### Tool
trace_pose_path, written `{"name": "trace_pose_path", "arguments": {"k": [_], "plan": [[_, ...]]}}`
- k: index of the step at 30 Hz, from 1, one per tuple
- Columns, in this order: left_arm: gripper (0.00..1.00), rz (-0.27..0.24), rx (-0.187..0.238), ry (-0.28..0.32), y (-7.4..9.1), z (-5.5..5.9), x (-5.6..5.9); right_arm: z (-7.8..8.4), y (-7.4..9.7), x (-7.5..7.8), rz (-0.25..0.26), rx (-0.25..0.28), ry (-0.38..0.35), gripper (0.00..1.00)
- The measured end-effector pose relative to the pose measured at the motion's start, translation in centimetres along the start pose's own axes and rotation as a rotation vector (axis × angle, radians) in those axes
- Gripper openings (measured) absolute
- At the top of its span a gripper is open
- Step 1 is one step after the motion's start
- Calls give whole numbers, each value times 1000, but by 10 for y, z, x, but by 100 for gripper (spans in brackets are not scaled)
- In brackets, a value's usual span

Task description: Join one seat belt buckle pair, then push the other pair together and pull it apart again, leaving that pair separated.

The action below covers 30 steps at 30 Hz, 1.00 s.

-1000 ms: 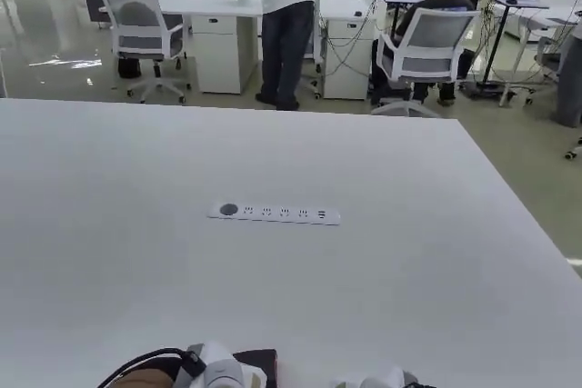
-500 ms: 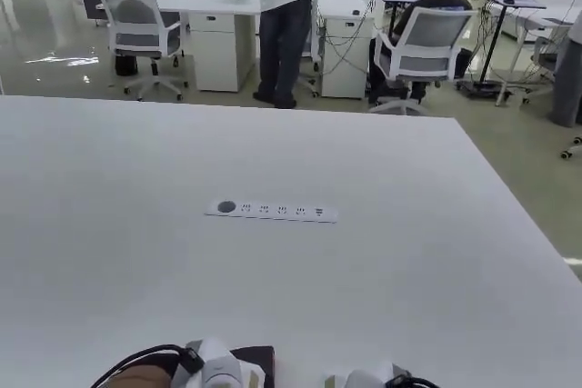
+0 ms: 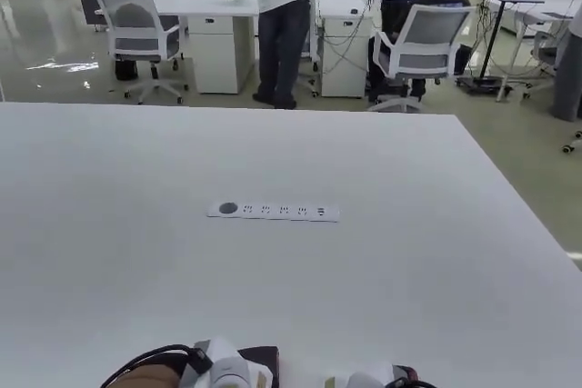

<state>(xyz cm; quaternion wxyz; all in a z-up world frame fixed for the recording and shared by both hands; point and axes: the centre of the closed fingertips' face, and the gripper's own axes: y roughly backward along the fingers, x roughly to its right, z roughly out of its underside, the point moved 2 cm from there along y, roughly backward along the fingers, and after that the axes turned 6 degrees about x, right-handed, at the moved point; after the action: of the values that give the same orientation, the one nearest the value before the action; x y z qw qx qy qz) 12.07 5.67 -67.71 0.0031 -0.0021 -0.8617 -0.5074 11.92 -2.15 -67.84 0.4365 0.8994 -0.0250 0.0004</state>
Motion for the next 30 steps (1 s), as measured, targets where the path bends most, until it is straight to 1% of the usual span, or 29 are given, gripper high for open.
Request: {"name": "trace_pose_path", "arguments": {"k": [2,3,5,7,12,14,15,16,17,18,20,21,22,24,27,30], "plan": [[31,1,-2,-4,0,0,0,-5,-2,-2,2,6,1,31],[31,2,-1,-4,1,0,0,-7,-1,-3,1,3,11,31],[31,1,-2,-5,0,0,0,-8,2,-5,-1,4,7,31],[31,1,-2,-5,-1,0,0,-5,1,-4,-1,3,7,31],[32,-1,3,-1,-1,0,0,-3,1,-4,0,0,4,31],[32,-7,13,7,0,0,1,-2,2,-4,1,-6,11,31],[32,-10,30,17,1,1,1,-1,2,-4,1,-11,18,31],[32,-15,42,29,1,1,1,0,2,-4,-4,-22,32,31],[32,-22,48,36,2,0,3,1,4,-4,-10,-34,63,30],[32,-31,53,41,2,0,3,1,3,-3,-7,-33,54,30],[31,-50,79,41,3,1,3,2,3,-1,-10,-29,44,30],[31,-56,96,61,3,2,3,3,3,0,-8,-20,37,30],[31,-56,103,60,3,2,3,3,3,0,-8,-17,40,30],[31,-52,104,60,3,1,3,2,4,-1,-10,-14,39,30],[31,-47,95,59,1,4,2,2,3,0,-11,-13,38,30],[31,-46,95,60,1,4,1,2,3,1,-11,-12,34,30]]}}
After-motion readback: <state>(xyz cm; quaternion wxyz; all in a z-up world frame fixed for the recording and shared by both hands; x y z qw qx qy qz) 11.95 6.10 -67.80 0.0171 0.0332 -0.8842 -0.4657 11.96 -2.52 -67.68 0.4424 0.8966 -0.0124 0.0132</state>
